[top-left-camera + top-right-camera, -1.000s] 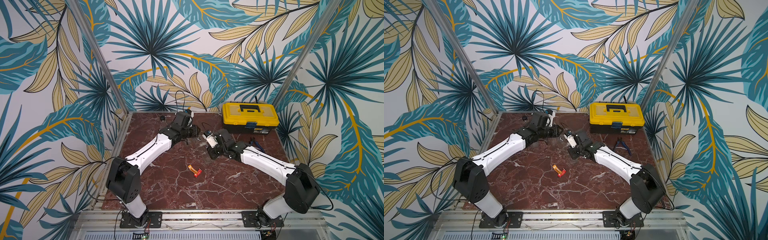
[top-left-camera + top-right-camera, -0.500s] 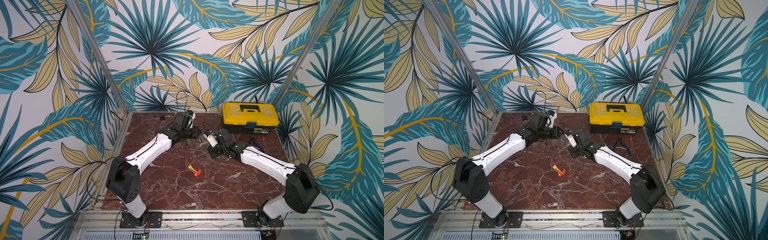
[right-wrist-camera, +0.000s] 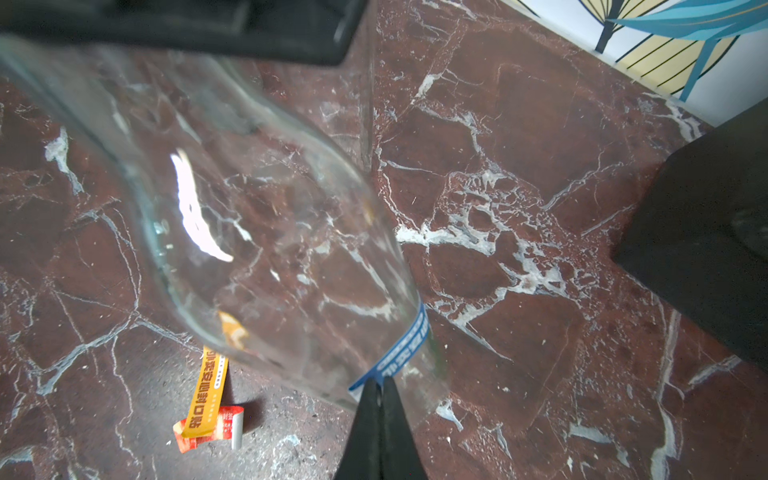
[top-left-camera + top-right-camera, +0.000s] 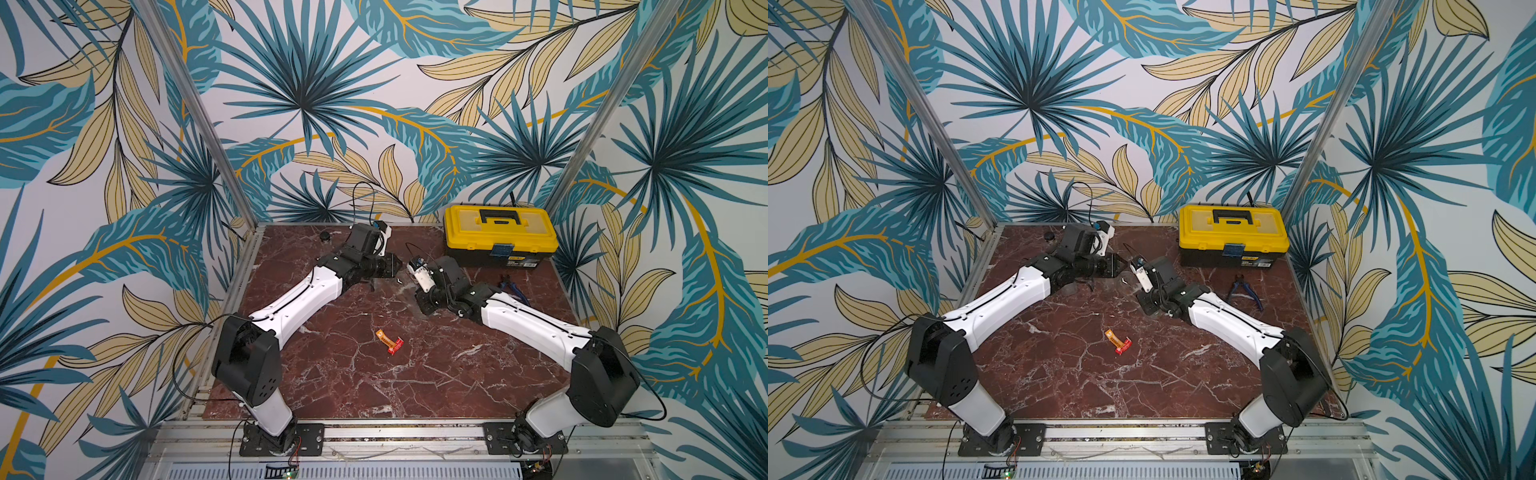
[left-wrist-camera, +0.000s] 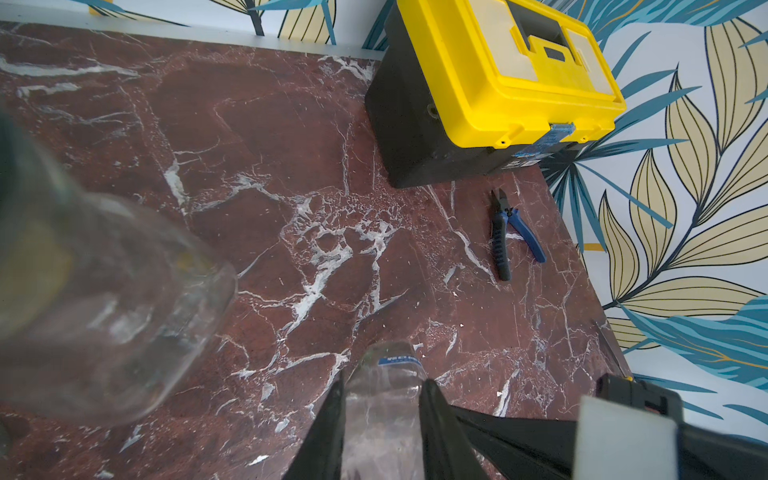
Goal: Remove the label from the bottle
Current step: Tear open the label from the bottle.
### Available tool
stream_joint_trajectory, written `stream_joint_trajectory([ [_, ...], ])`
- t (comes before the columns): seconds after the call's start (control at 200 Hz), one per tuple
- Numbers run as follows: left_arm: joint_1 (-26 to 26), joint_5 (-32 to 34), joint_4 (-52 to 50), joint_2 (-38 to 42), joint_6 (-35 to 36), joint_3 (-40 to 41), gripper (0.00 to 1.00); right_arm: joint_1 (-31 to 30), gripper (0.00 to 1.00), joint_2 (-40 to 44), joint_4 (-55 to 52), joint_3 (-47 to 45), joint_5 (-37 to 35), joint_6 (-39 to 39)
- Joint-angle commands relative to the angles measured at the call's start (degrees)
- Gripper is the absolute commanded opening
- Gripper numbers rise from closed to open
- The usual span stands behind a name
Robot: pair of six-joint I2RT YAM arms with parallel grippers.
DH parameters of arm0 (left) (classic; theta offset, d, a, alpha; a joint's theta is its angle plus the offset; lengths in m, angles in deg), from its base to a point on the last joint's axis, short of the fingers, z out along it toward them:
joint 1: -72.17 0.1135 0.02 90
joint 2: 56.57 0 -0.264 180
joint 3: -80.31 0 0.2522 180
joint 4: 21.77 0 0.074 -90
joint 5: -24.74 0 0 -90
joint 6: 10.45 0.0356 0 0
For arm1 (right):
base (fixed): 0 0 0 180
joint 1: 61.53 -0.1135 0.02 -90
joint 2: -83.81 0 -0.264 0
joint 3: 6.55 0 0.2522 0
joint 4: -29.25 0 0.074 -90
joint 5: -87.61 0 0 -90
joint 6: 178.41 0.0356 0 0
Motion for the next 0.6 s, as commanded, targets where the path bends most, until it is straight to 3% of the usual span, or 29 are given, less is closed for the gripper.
stream_joint_trajectory([
  [0.0,0.4,0.8,-5.0,-1.7,2.6,-0.6,0.00,0.0,0.00,0.0,1.5,-0.9,-1.1,-0.2],
  [0.335,1.6,-1.0,-5.5,-0.5,3.1,-0.5,0.00,1.1,0.00,2.6,-0.5,-2.4,-2.5,0.9],
  [0.481,2.2,-2.2,-6.0,0.0,4.1,-0.9,0.00,2.5,0.00,5.0,-2.4,-2.6,1.6,2.1],
  [0.596,2.6,-3.5,-6.7,0.2,4.9,-1.5,0.00,3.1,0.26,6.3,-5.5,-1.9,7.3,1.3],
])
